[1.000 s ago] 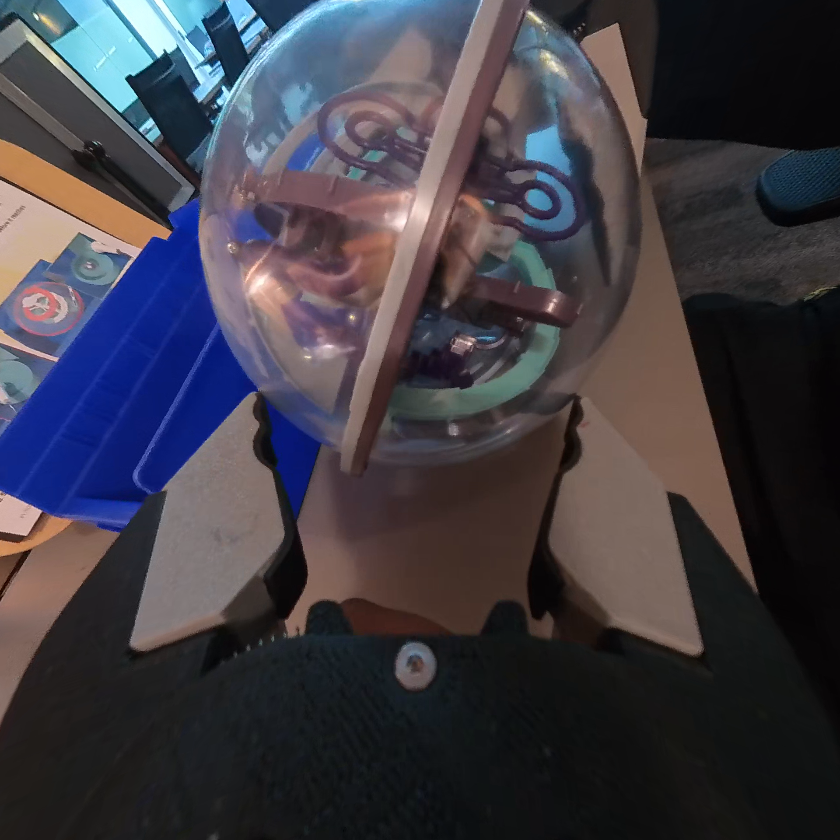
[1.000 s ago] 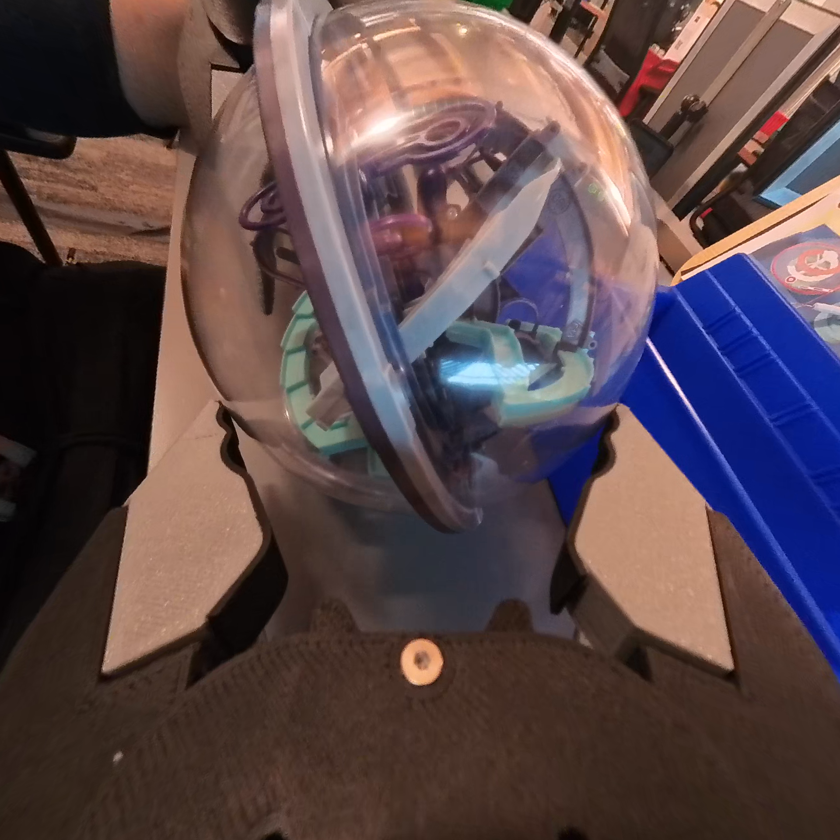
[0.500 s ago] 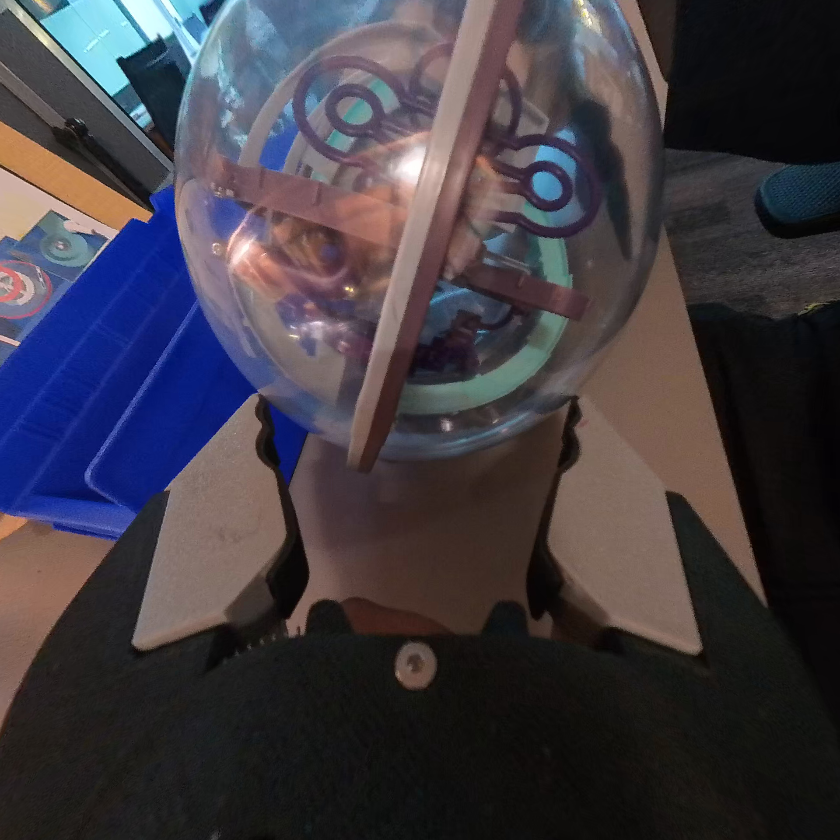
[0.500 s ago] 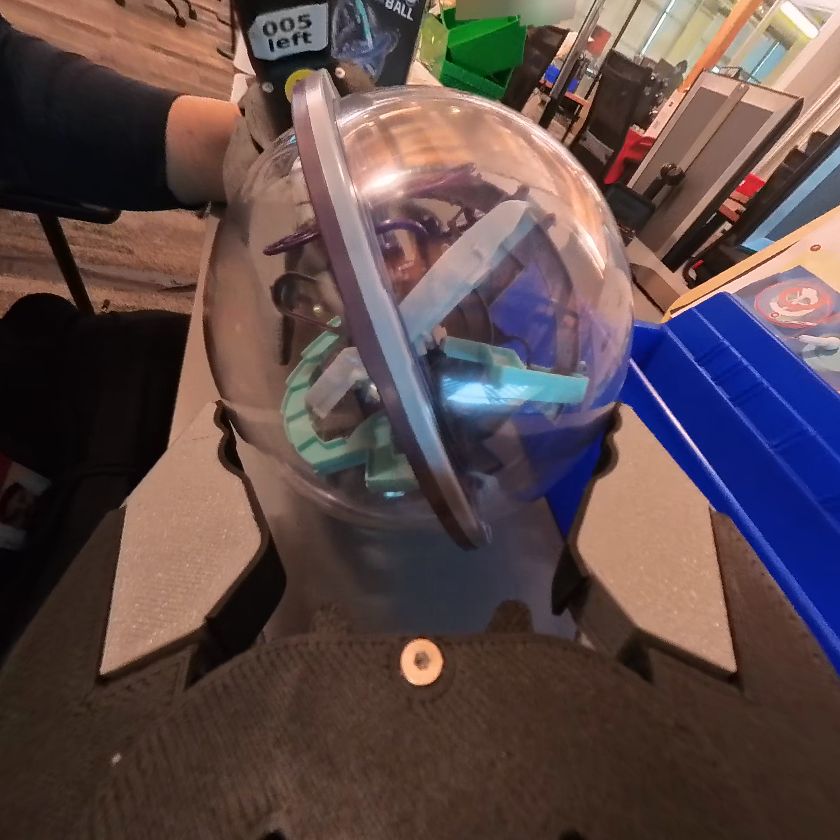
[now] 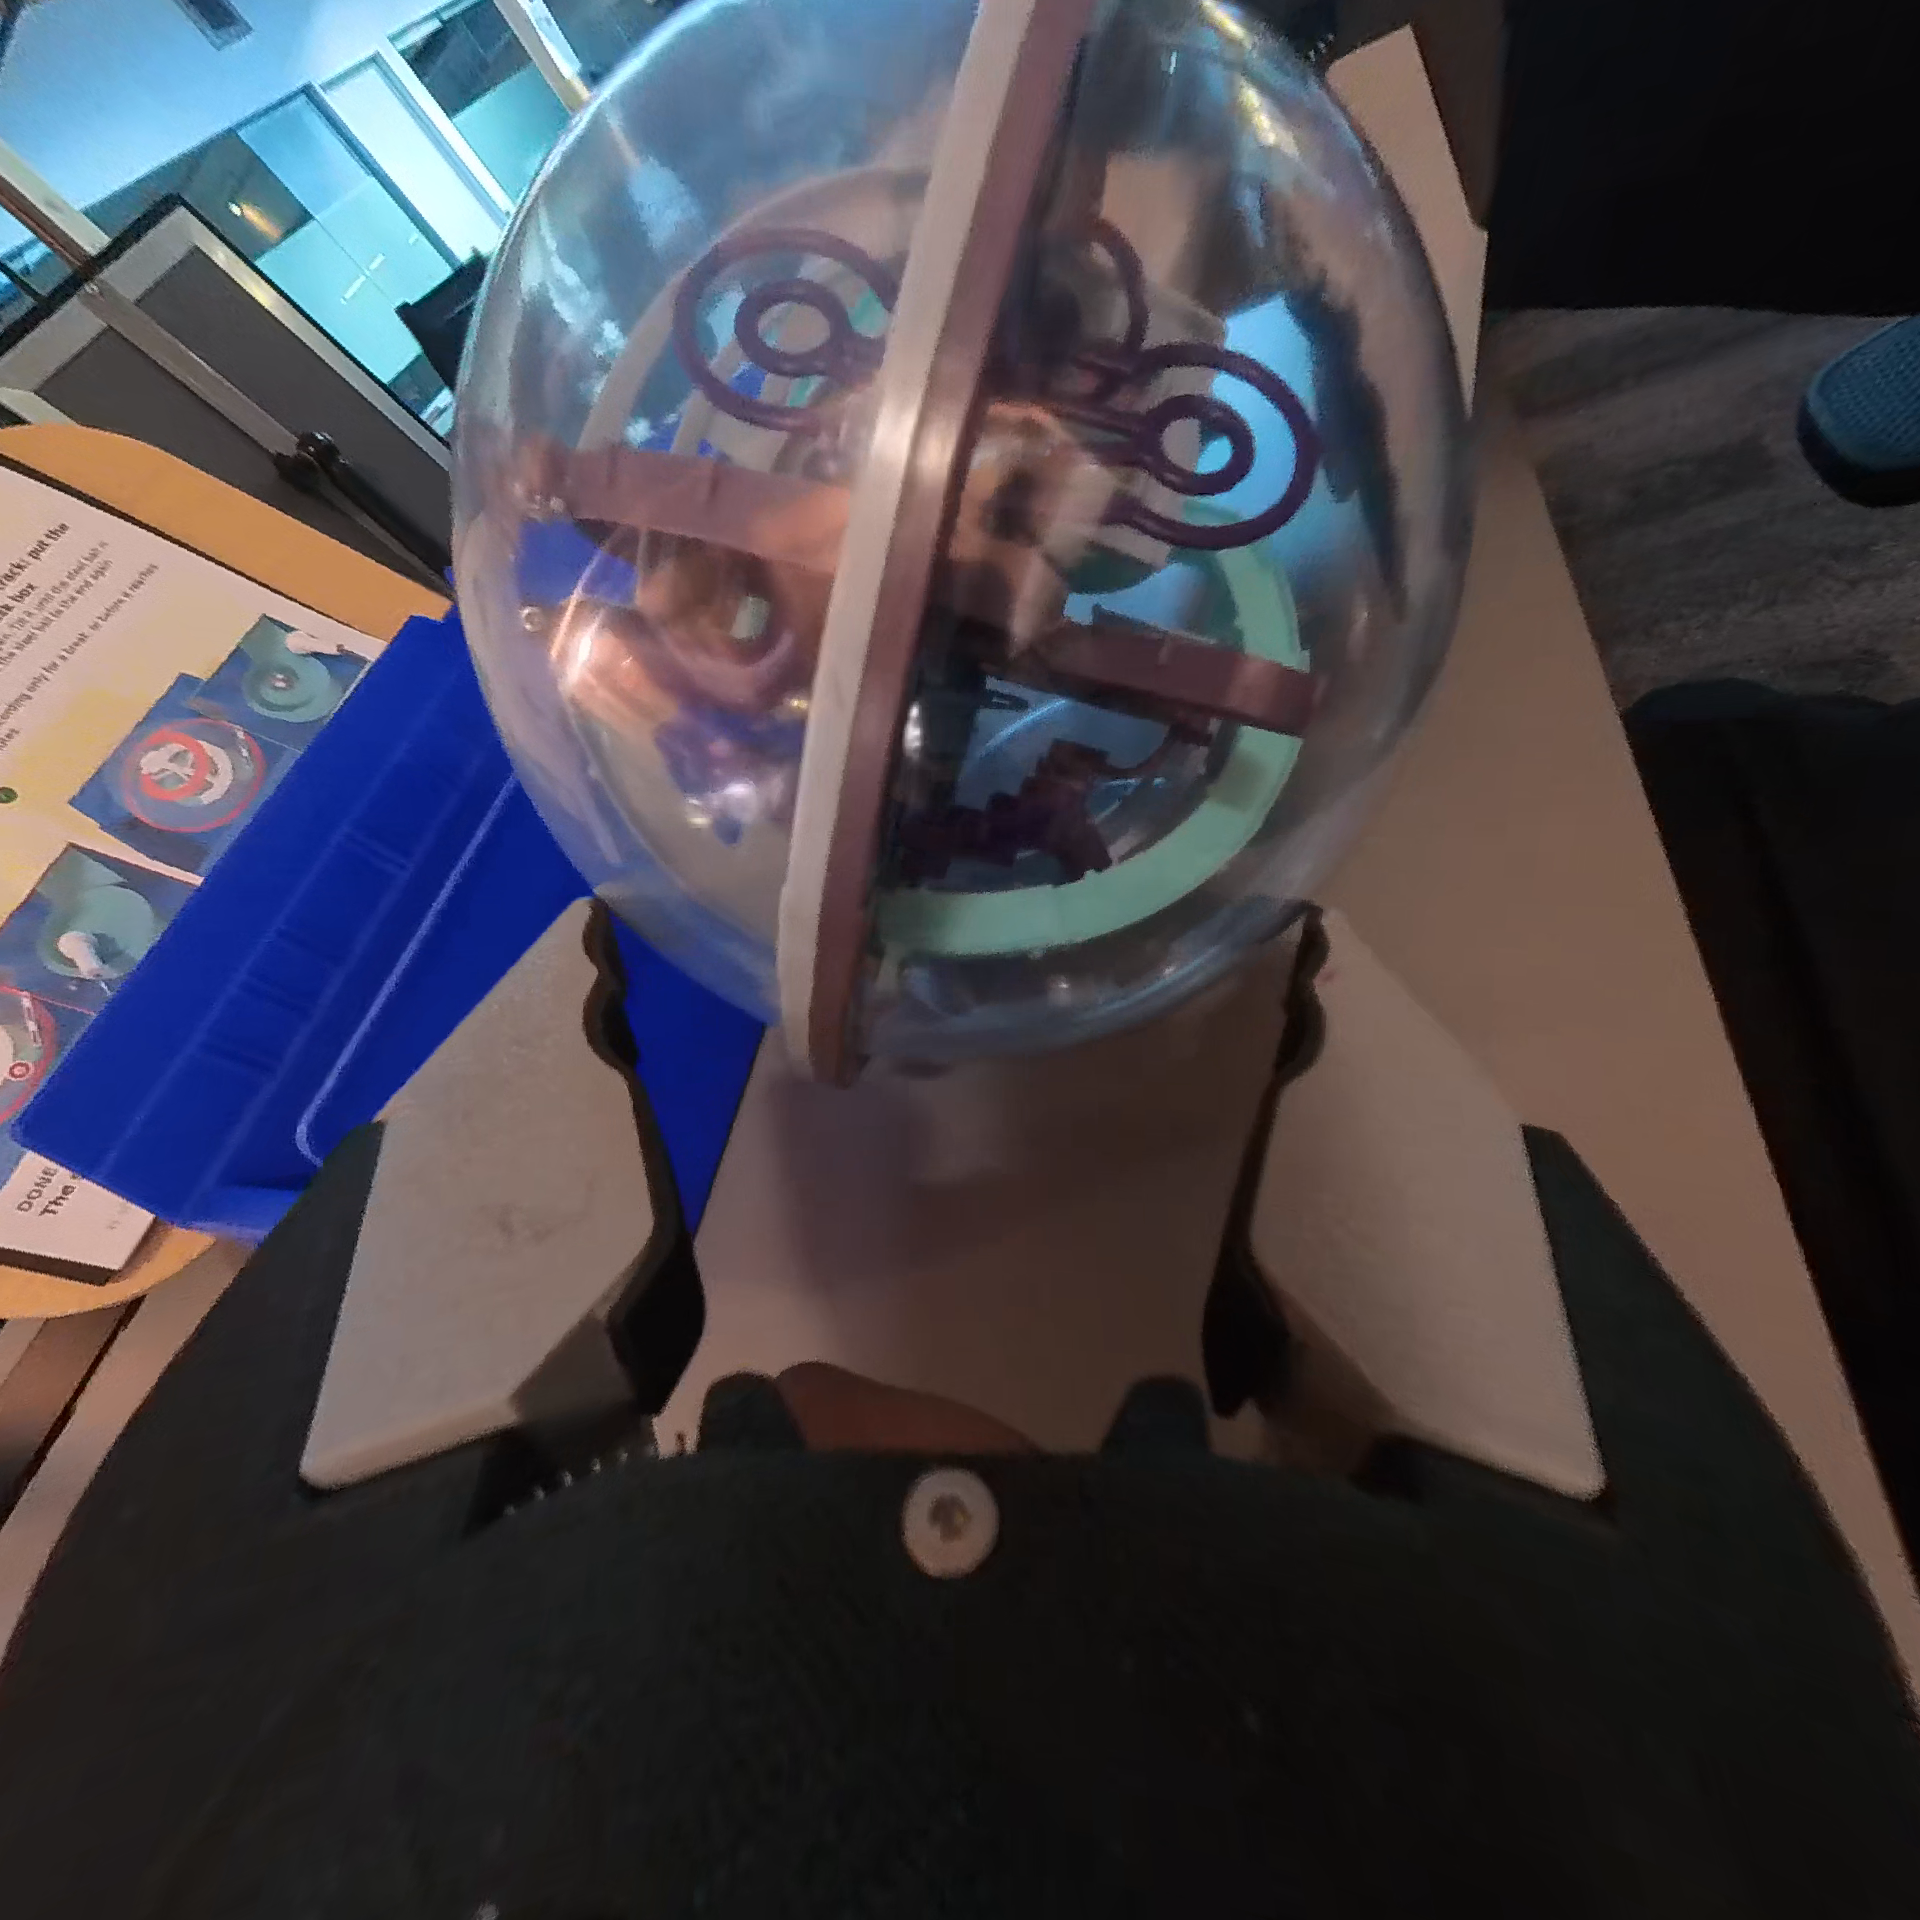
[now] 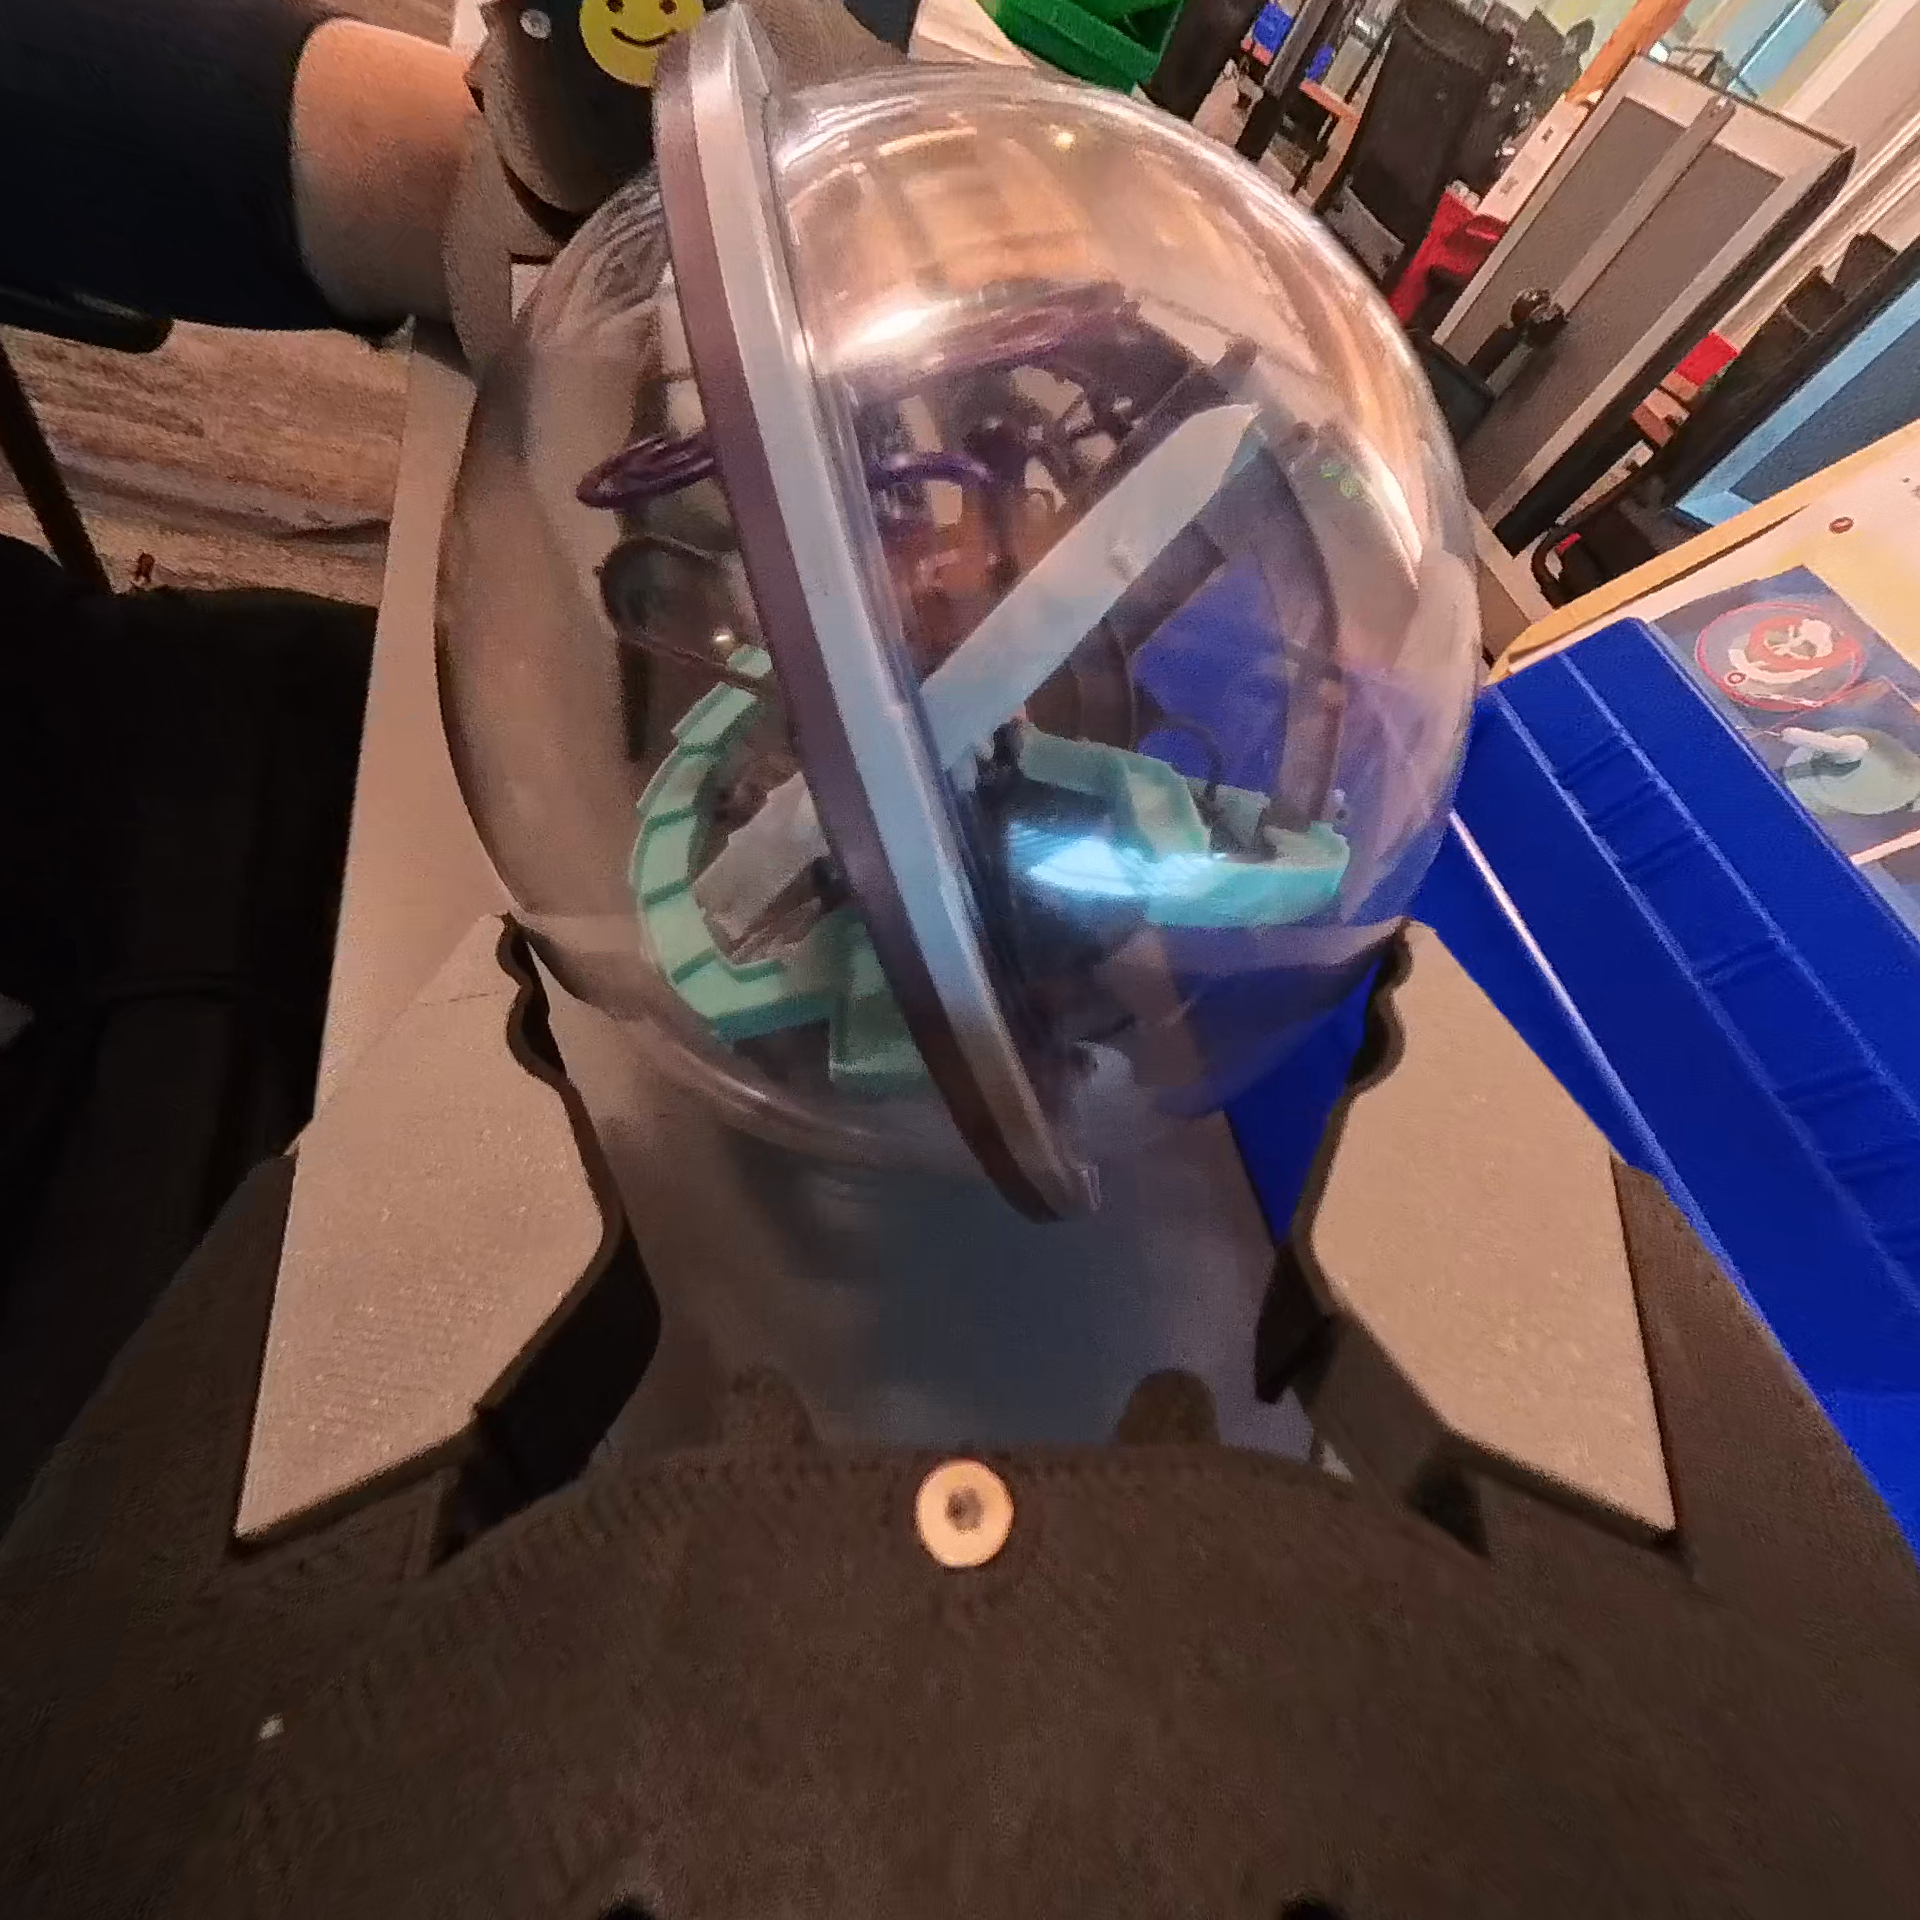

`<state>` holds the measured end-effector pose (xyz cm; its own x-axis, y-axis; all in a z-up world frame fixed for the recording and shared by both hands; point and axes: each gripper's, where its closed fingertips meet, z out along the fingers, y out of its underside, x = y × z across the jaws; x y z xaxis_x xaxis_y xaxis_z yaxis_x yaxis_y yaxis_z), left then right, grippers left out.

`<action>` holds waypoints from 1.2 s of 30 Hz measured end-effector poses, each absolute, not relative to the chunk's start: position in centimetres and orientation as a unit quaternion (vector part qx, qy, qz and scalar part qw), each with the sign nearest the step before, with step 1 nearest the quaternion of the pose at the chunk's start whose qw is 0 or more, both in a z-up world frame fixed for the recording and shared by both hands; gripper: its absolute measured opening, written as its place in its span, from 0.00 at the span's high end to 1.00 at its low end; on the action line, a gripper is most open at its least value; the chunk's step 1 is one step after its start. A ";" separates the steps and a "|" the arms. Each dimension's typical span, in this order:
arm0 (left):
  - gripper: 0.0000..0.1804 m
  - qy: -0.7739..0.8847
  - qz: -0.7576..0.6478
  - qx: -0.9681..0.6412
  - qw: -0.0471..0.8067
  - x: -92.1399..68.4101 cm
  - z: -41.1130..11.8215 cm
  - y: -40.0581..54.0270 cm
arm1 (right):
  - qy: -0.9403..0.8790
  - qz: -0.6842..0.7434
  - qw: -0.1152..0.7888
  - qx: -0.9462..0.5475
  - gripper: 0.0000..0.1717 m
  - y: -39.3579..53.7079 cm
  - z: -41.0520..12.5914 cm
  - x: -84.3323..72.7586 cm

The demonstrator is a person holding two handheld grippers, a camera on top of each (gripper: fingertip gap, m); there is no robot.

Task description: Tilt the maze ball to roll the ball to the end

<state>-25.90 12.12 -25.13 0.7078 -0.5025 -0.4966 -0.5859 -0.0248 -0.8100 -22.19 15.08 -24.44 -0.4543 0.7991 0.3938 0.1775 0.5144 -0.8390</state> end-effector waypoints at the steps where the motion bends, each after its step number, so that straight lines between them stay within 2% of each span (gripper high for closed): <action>1: 0.30 0.377 0.034 -0.714 0.589 -25.8 -25.0 12.2 | -0.766 0.374 0.412 -0.322 0.13 15.1 -24.5 -22.3; 8: 0.28 0.360 0.037 -0.733 0.576 -26.2 -25.5 12.7 | -0.756 0.380 0.433 -0.311 0.12 14.8 -23.3 -22.8; 18: 0.29 0.341 -0.032 -0.724 0.599 -25.0 -23.7 12.0 | -0.726 0.434 0.451 -0.285 0.12 12.7 -19.1 -22.2; 29: 0.28 0.345 -0.042 -0.723 0.597 -24.0 -22.9 11.7 | -0.733 0.412 0.468 -0.272 0.12 11.3 -16.8 -21.4; 36: 0.27 0.323 -0.083 -0.720 0.608 -23.8 -21.8 11.4 | -0.714 0.442 0.441 -0.317 0.12 11.2 -15.7 -21.8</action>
